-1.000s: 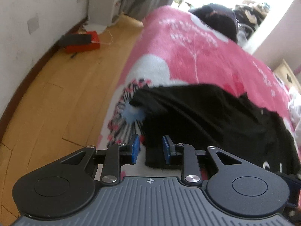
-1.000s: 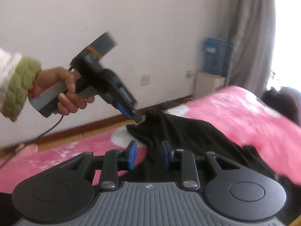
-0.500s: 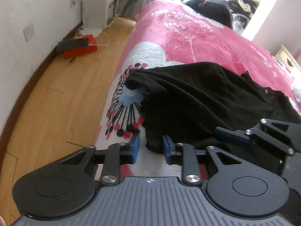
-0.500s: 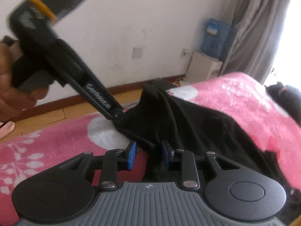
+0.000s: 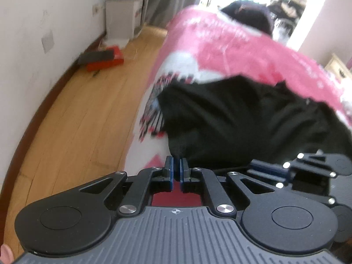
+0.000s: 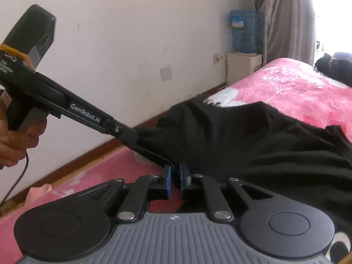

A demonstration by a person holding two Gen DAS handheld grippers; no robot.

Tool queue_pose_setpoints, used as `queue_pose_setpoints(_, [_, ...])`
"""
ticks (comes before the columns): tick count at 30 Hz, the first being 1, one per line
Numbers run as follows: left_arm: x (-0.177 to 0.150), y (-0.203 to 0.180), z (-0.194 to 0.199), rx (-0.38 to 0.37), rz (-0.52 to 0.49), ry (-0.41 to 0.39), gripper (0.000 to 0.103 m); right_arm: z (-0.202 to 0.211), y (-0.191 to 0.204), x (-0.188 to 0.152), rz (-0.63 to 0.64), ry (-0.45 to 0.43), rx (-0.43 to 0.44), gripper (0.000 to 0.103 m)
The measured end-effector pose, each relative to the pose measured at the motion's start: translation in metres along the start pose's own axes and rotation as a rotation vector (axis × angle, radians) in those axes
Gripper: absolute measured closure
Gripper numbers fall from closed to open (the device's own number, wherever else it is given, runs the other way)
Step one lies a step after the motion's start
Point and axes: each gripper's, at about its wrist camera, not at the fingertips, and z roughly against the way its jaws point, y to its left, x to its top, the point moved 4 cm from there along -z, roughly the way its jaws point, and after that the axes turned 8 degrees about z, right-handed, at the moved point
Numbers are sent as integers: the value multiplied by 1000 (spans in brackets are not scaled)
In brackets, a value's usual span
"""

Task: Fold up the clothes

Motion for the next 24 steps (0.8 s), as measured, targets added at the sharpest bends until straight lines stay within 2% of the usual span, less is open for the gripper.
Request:
queue_pose_setpoints(3, [-8,-1,-3,21,-41,24,97,4,2,-2,-6,10,15,88])
queue_pose_setpoints(5, [-13,0,-3,24,-69,35,93,6,1,-4,-30,15,30,84])
queue_pose_setpoints(6, [-13,1,-1,26,-75,33,91,7,0,-5,-49,18,44,79])
queue_pose_setpoints(8, [-13,5,2,33,-75,23,78,7,-3,-6,-91,23,77,73])
queue_pose_setpoints(12, [-1,28,11,75,37,-52,72,9,-9,-7,-177,28,127,70])
queue_pose_setpoints(16, [31,41,-5,67,153,-79,71,13,-10,-10,-223,31,136,70])
queue_pose_setpoints(20, [68,37,-39,33,244,-64,64,17,-11,-14,-249,33,128,70])
queue_pose_setpoints(23, [79,36,-64,23,293,-18,64,17,-14,-16,-268,37,126,71])
queue_pose_setpoints(24, [80,33,-70,31,280,-11,64,16,-14,-16,-271,40,126,71])
